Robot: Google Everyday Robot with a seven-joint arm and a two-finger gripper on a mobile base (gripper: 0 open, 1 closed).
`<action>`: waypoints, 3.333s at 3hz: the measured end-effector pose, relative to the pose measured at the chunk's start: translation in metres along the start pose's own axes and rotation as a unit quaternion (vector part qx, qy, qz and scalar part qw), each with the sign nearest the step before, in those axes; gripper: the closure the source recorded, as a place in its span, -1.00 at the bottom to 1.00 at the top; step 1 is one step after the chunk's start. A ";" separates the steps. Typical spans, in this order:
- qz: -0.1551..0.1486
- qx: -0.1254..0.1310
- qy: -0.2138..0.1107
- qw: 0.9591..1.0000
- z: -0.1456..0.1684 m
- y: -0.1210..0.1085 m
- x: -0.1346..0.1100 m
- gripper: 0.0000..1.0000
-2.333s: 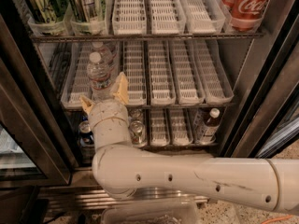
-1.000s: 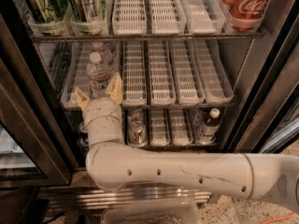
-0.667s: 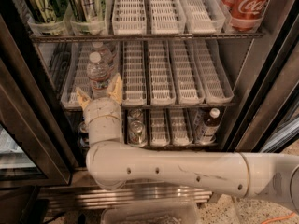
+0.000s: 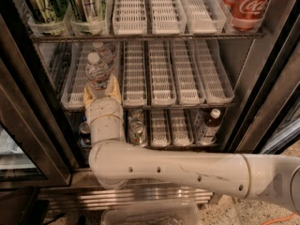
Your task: Pick water bottle from middle shelf of fridge
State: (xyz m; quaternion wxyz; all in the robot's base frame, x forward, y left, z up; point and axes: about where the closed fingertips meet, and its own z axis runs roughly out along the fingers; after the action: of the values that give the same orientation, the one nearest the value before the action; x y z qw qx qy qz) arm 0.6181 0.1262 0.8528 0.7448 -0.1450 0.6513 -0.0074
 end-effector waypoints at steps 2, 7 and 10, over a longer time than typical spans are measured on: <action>0.000 0.000 0.000 1.000 0.000 0.000 0.000 1.00; 0.058 0.030 -0.079 0.995 -0.024 -0.039 -0.061 1.00; 0.061 0.024 -0.076 0.995 -0.038 -0.037 -0.060 1.00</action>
Offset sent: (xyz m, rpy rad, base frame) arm 0.0000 0.0000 0.0000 0.0000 0.0000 0.0000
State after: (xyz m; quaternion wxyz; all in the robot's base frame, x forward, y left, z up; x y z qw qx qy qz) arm 0.5784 0.0948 0.9149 0.7944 -0.0868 0.6002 0.0333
